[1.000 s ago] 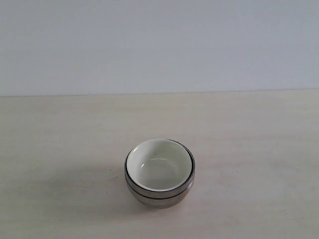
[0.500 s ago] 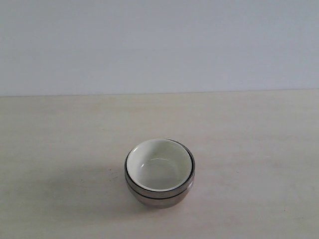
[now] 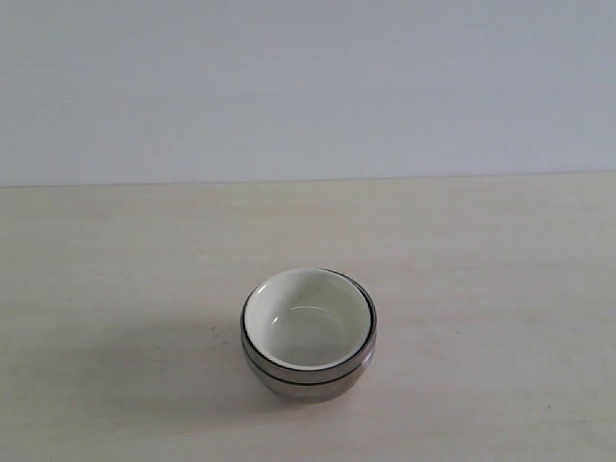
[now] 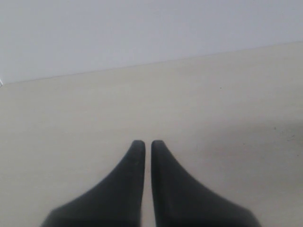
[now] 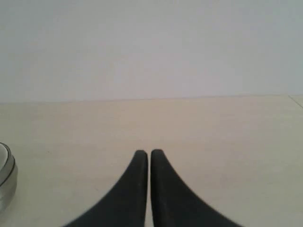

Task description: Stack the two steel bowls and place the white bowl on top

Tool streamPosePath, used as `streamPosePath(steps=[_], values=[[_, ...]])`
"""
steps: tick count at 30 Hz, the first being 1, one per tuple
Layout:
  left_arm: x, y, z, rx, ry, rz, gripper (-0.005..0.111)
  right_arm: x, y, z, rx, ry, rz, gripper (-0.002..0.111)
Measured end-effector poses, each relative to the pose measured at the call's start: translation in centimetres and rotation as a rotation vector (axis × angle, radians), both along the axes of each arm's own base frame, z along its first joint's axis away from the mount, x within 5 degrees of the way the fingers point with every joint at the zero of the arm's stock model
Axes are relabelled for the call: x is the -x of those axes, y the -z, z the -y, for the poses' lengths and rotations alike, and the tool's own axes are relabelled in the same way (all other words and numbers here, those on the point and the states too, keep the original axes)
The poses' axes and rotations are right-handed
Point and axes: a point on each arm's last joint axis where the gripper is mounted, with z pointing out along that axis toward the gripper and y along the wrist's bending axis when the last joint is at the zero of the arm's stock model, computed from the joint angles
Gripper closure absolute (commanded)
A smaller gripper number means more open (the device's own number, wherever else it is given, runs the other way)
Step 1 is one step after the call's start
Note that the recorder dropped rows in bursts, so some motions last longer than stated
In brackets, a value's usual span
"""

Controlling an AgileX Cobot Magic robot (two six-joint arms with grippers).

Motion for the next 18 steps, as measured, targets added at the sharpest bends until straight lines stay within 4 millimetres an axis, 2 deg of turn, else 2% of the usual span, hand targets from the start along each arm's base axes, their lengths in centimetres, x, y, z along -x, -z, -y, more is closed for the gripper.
streamPosePath(steps=[12, 18], values=[[0.0, 0.0, 0.0, 0.000, 0.000, 0.000, 0.103, 0.0, 0.3, 0.0, 0.080, -0.008, -0.023, 0.108], [0.0, 0.0, 0.0, 0.000, 0.000, 0.000, 0.103, 0.2, 1.5, 0.0, 0.139, -0.027, -0.158, 0.108]])
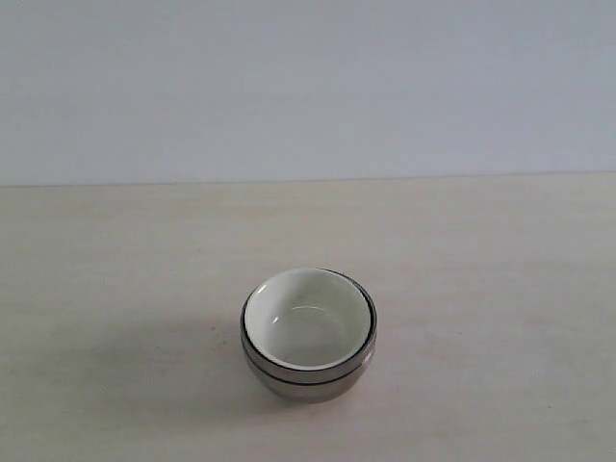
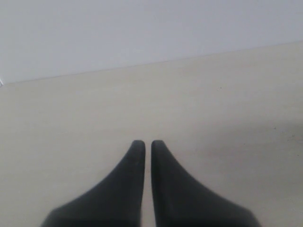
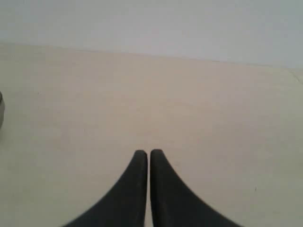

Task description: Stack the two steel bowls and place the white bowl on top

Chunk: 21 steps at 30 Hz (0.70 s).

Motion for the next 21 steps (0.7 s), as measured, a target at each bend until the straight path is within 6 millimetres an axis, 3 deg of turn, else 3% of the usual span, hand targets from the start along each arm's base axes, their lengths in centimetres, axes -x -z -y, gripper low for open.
streamPosePath(steps=[21], values=[[0.00, 0.00, 0.00, 0.000, 0.000, 0.000, 0.103, 0.10, 0.35, -0.01, 0.010, -0.004, -0.039, 0.108]])
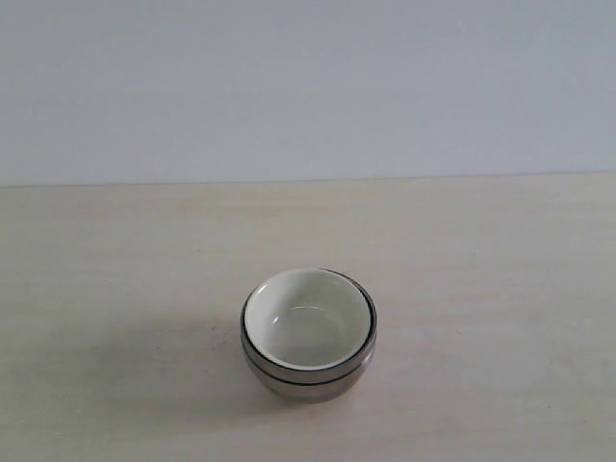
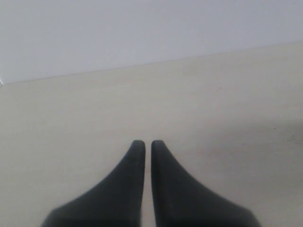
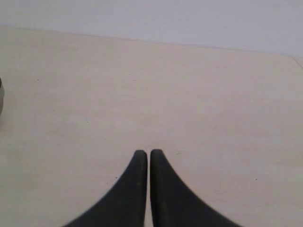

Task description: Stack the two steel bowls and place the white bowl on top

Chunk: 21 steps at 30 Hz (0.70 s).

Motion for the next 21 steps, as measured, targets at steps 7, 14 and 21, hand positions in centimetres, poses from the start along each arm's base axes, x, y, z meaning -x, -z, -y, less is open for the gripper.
streamPosePath(steps=[7, 14, 21], values=[[0.00, 0.00, 0.00, 0.000, 0.000, 0.000, 0.103, 0.00, 0.00, 0.00, -0.010, 0.003, -0.001, 0.108], [0.00, 0.00, 0.00, 0.000, 0.000, 0.000, 0.103, 0.00, 0.00, 0.00, -0.016, 0.005, -0.002, 0.108], [0.00, 0.00, 0.00, 0.000, 0.000, 0.000, 0.103, 0.00, 0.00, 0.00, -0.018, 0.005, -0.002, 0.108]])
